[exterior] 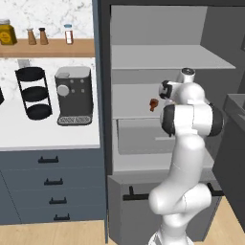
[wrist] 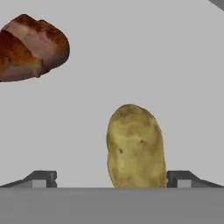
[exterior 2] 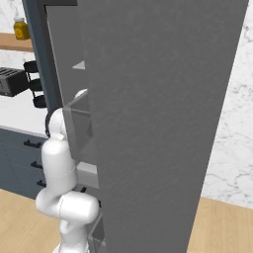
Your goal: Place one potato and one chicken drumstick in each tupperware on the nearby counter, to pack two identical lunches.
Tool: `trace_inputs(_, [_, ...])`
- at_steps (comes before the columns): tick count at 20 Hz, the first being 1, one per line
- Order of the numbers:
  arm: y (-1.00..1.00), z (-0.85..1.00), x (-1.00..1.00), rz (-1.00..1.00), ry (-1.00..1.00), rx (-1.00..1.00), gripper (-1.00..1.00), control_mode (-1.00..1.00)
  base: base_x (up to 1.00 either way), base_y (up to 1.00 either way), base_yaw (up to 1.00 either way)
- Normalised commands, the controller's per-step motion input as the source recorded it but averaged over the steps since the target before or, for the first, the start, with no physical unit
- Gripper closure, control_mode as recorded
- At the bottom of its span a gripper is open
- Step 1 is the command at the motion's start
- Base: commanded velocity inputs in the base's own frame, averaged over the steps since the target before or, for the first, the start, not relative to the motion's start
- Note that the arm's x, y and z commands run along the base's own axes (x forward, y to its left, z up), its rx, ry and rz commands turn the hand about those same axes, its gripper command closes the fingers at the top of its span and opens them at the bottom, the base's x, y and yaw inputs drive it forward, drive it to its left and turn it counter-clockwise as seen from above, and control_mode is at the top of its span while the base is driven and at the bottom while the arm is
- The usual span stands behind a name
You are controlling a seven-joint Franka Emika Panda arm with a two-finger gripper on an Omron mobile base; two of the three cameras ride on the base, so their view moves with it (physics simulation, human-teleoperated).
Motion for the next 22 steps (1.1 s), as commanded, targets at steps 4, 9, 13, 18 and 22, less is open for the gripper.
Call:
trace_inputs(4, [-0.13,-0.11,0.59,0.03,0.06,0.00,-1.00,-1.00,0.00,0.00,0.00])
trace_inputs(9, [-0.08,-0.18,0.31,0.02,0.03,0.00,1.00,-1.00,0.00,0.00,0.00])
trace_inputs(13, [0.00,-0.44,0.06,0.03,0.02,0.00,1.00,-1.00,0.00,0.00,0.00])
trace_inputs(18, [0.05,-0.21,-0.32,0.00,-0.02,-0.03,1.00,-1.00,0.00,0.00,0.00])
trace_inputs(22, [0.45,0.00,-0.84,-0.09,-0.09,-0.03,1.00,-1.00,0.00,0.00,0.00])
